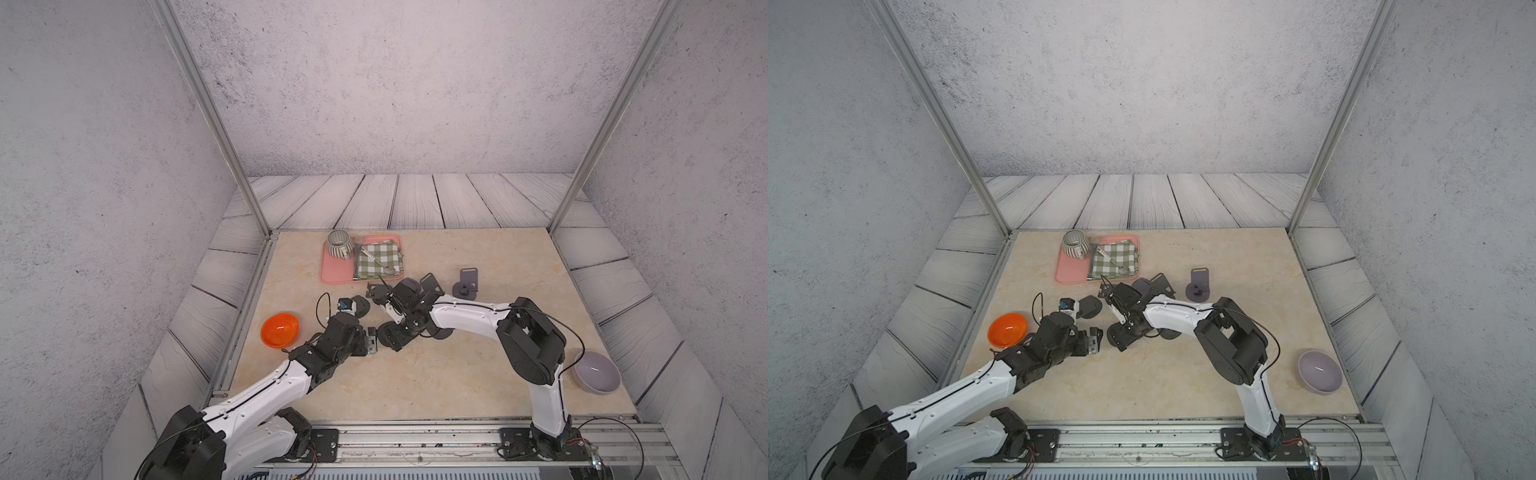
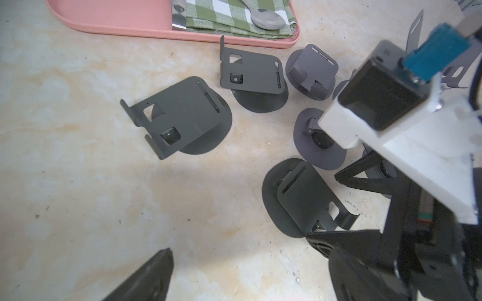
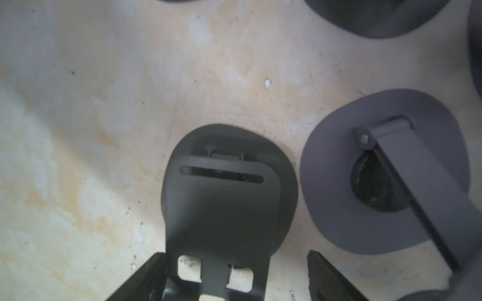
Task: Open the phone stand
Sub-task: Pick up the phone stand at the center of the board.
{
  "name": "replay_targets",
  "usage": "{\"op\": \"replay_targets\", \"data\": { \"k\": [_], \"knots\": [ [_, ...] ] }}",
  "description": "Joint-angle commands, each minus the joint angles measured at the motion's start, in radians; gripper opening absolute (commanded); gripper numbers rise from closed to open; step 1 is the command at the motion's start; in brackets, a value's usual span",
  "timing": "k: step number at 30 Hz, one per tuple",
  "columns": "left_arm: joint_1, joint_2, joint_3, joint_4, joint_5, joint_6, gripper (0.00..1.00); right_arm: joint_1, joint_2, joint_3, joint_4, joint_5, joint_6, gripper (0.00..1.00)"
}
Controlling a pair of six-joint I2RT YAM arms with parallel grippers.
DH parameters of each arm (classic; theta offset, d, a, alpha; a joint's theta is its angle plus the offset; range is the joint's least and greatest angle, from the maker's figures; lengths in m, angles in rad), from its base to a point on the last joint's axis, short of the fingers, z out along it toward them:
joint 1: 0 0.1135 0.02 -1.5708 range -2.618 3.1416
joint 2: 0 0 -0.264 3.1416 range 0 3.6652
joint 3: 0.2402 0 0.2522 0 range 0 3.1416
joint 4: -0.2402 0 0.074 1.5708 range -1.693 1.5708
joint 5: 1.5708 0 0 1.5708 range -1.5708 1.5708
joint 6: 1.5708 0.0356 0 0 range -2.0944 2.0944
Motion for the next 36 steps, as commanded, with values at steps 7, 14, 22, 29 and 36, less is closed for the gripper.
{"op": "replay_targets", "data": {
  "k": [7, 14, 22, 29, 36],
  "knots": [
    [0.014, 0.012, -0.017, 0.005, -0.001, 0.014, 0.98, 0.022, -0.018, 0.019, -0.056, 0.020, 0.000, 0.93],
    [0.017, 0.029, -0.019, 0.020, 0.008, 0.013, 0.98, 0.032, -0.033, 0.022, -0.068, 0.032, 0.005, 0.99],
    [0.023, 0.025, -0.014, 0.018, 0.011, 0.016, 0.98, 0.031, 0.001, 0.032, -0.083, 0.035, 0.006, 0.74],
    [0.029, 0.020, -0.009, 0.008, 0.022, 0.022, 0.98, 0.031, 0.018, 0.043, -0.082, 0.034, 0.007, 0.58],
    [0.034, 0.014, -0.002, -0.003, 0.033, 0.031, 0.98, 0.031, -0.042, 0.012, -0.063, 0.045, 0.014, 0.55]
  ]
}}
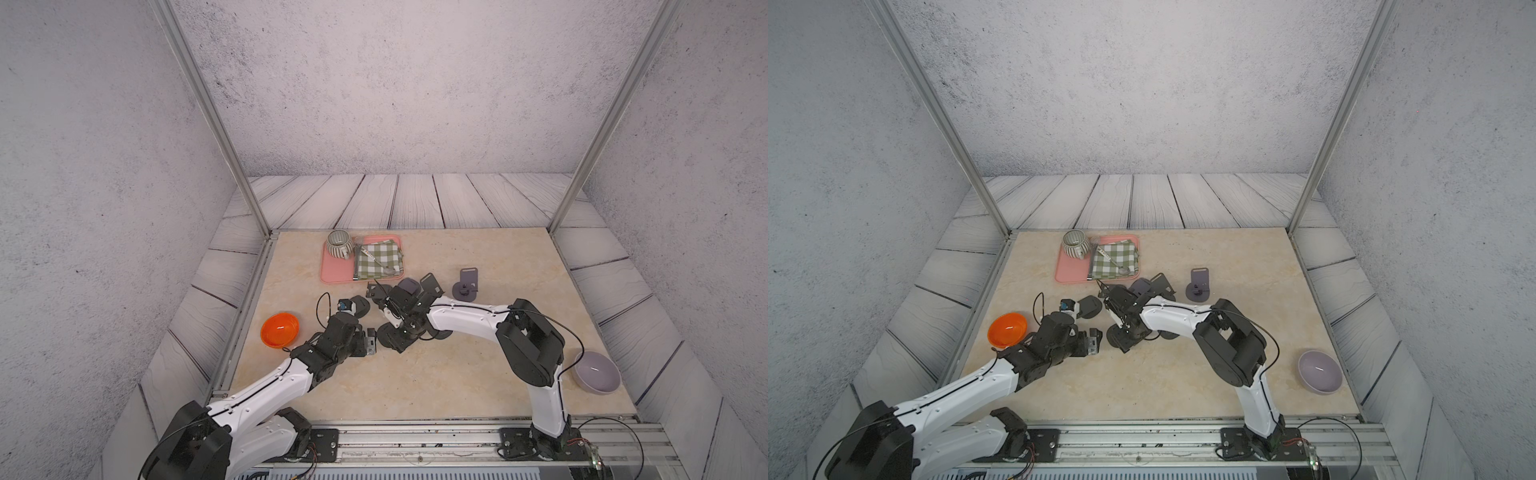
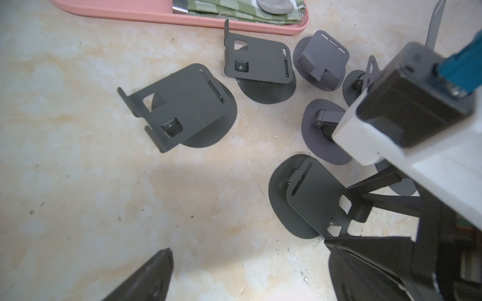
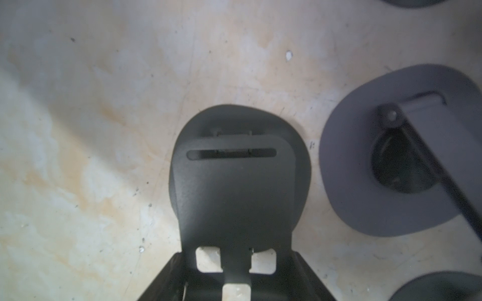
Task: Open the phone stand
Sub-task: Pick up the phone stand at the center of the board.
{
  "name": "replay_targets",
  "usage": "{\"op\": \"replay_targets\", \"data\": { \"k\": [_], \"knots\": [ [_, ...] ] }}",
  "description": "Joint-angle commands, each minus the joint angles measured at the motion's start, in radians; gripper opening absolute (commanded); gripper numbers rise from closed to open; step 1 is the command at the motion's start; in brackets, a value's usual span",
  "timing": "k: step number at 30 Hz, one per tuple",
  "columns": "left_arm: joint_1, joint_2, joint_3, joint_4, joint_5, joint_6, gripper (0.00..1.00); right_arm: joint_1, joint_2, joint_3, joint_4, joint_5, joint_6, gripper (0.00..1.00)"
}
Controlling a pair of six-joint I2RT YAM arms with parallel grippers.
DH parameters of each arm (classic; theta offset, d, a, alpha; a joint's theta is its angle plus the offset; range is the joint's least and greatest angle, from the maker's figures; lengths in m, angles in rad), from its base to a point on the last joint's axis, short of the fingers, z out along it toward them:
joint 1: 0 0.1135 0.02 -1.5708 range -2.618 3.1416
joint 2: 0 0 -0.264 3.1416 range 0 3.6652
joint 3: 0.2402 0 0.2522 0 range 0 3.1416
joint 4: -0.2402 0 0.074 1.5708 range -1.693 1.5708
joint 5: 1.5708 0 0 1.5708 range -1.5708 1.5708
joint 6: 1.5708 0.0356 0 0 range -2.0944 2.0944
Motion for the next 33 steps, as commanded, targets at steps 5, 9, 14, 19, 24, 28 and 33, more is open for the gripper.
{"op": "replay_targets", "data": {
  "k": [5, 9, 14, 19, 24, 28, 33],
  "knots": [
    [0.009, 0.002, 0.019, -0.017, 0.021, 0.021, 0.98, 0.005, -0.101, -0.057, 0.044, 0.018, 0.024, 0.55],
    [0.011, -0.002, 0.023, -0.011, 0.023, 0.025, 0.98, 0.005, -0.145, -0.085, 0.067, 0.024, 0.034, 0.55],
    [0.011, -0.033, 0.022, 0.012, 0.075, 0.050, 0.99, 0.005, -0.208, -0.112, 0.089, 0.027, 0.047, 0.55],
    [0.013, -0.073, 0.023, 0.021, 0.117, 0.069, 0.97, 0.005, -0.259, -0.117, 0.095, 0.057, 0.052, 0.55],
    [0.032, -0.107, 0.016, 0.068, 0.203, 0.079, 0.90, 0.004, -0.321, -0.140, 0.131, 0.071, 0.070, 0.55],
    [0.052, -0.135, 0.012, 0.093, 0.243, 0.077, 0.85, 0.004, -0.363, -0.151, 0.147, 0.062, 0.081, 0.55],
    [0.088, -0.150, 0.012, 0.129, 0.298, 0.056, 0.81, 0.004, -0.406, -0.183, 0.180, 0.061, 0.094, 0.56]
  ]
}}
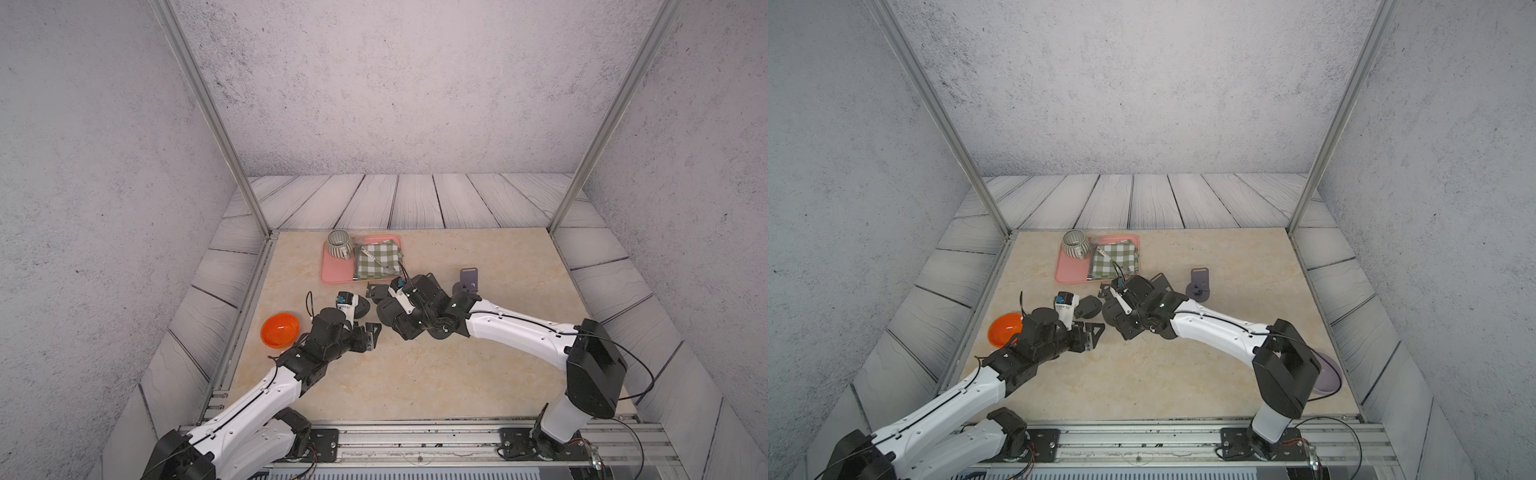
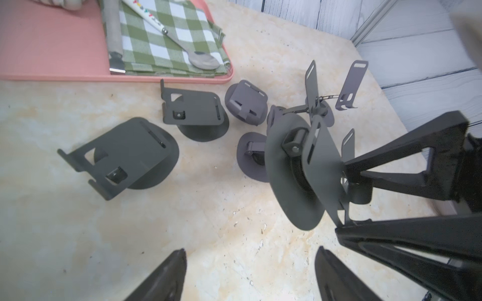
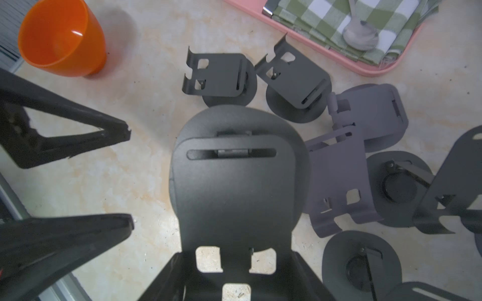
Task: Open the phone stand
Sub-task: Pick up the phone stand at the center of the board, then open the phone stand.
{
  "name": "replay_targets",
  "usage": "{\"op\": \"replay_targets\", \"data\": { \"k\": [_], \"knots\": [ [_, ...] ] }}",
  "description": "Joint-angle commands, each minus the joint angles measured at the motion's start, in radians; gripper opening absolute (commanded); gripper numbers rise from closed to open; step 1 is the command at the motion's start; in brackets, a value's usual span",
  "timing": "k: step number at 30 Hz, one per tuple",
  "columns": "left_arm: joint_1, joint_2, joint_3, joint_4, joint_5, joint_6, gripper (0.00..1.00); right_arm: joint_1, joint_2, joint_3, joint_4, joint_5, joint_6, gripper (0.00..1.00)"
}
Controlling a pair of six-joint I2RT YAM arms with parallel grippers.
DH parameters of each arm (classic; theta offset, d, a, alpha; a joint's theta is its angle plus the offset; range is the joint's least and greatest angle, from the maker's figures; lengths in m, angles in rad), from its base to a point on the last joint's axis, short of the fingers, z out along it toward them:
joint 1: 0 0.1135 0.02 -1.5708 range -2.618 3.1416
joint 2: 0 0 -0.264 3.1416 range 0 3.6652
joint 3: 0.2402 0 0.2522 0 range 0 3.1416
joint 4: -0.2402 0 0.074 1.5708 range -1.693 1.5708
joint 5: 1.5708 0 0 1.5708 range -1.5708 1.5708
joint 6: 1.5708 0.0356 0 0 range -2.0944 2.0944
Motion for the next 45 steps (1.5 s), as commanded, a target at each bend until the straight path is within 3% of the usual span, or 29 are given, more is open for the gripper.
{"op": "replay_targets", "data": {
  "k": [1, 12, 29, 34, 37, 39, 45],
  "knots": [
    [0.026, -0.011, 0.009, 0.047, 0.063, -0.007, 0.81, 0.004, -0.048, -0.028, 0.043, 0.007, 0.024, 0.56],
    [0.072, 0.043, -0.003, 0.155, 0.145, -0.056, 0.80, 0.004, -0.102, -0.071, 0.103, -0.046, 0.041, 0.56],
    [0.117, 0.210, -0.002, 0.408, 0.325, -0.170, 0.65, 0.004, -0.142, -0.072, 0.192, -0.109, 0.047, 0.56],
    [0.125, 0.237, 0.007, 0.462, 0.398, -0.201, 0.45, 0.004, -0.135, -0.046, 0.197, -0.101, 0.038, 0.55],
    [0.128, 0.249, 0.006, 0.515, 0.438, -0.225, 0.24, 0.004, -0.136, -0.043, 0.215, -0.086, 0.036, 0.54],
    [0.130, 0.255, 0.011, 0.524, 0.456, -0.232, 0.02, 0.004, -0.131, -0.035, 0.207, -0.076, 0.032, 0.54],
    [0.133, 0.238, 0.022, 0.455, 0.444, -0.184, 0.00, 0.003, -0.122, -0.027, 0.181, -0.066, 0.022, 0.53]
  ]
}}
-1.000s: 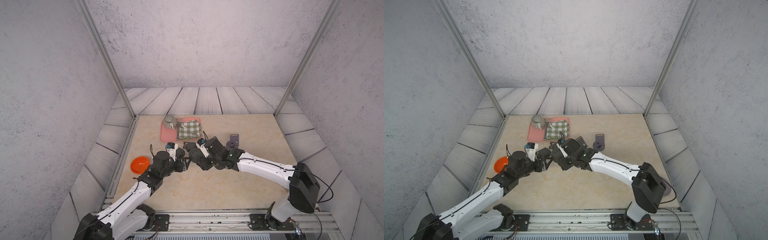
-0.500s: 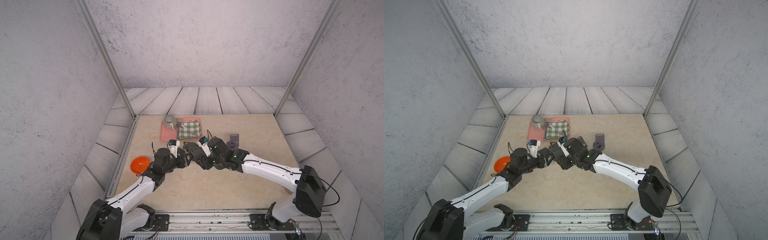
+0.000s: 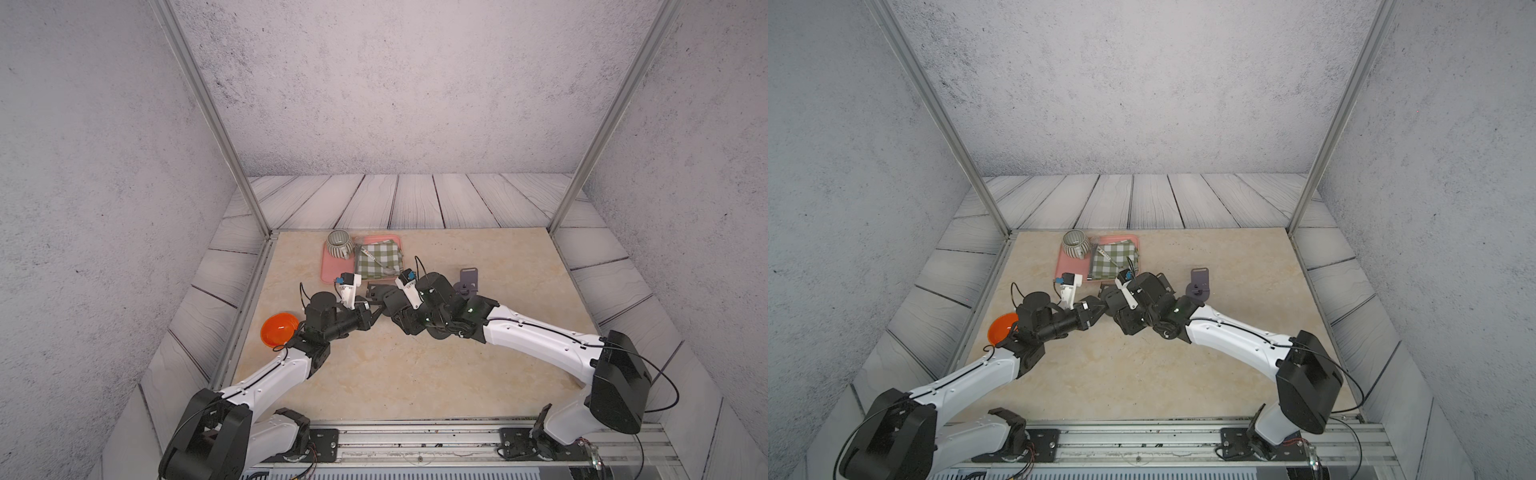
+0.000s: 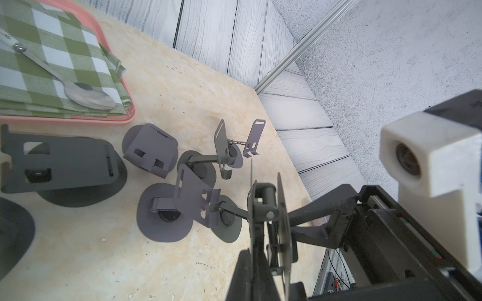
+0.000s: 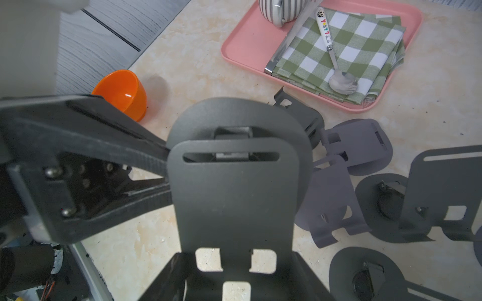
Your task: Open the phone stand
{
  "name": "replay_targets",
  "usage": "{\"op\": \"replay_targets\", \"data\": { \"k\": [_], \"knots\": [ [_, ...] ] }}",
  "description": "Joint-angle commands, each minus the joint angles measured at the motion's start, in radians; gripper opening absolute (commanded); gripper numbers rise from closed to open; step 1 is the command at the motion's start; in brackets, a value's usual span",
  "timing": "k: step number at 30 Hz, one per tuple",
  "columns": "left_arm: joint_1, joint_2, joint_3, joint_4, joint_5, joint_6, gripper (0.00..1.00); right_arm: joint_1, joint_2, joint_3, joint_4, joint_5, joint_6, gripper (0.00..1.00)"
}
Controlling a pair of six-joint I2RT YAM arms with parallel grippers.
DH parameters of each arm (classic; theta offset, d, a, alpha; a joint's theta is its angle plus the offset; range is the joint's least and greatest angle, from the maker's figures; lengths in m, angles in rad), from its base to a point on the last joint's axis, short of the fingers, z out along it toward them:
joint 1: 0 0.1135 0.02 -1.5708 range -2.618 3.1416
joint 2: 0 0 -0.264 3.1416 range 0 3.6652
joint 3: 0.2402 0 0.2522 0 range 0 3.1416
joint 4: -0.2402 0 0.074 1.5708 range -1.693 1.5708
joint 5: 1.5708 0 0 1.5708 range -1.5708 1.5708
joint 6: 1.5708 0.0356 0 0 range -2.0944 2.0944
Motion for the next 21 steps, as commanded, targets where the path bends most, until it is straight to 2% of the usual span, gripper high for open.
{"op": "replay_targets", "data": {
  "k": [1, 8, 14, 17, 21],
  "knots": [
    [0.000, -0.010, 0.020, -0.094, -0.010, 0.069, 0.00, 0.013, -0.009, 0.053, 0.044, -0.025, -0.020, 0.53],
    [-0.001, -0.083, 0.054, -0.340, -0.202, 0.227, 0.00, 0.013, -0.006, 0.069, 0.013, -0.023, -0.027, 0.53],
    [-0.004, -0.087, 0.065, -0.448, -0.414, 0.296, 0.00, 0.013, -0.004, 0.115, -0.051, -0.015, -0.044, 0.54],
    [-0.009, -0.074, 0.076, -0.478, -0.478, 0.319, 0.00, 0.013, -0.014, 0.136, -0.082, -0.002, -0.055, 0.54],
    [-0.009, -0.056, 0.077, -0.469, -0.495, 0.324, 0.00, 0.012, -0.018, 0.171, -0.126, 0.005, -0.072, 0.54]
  ]
}}
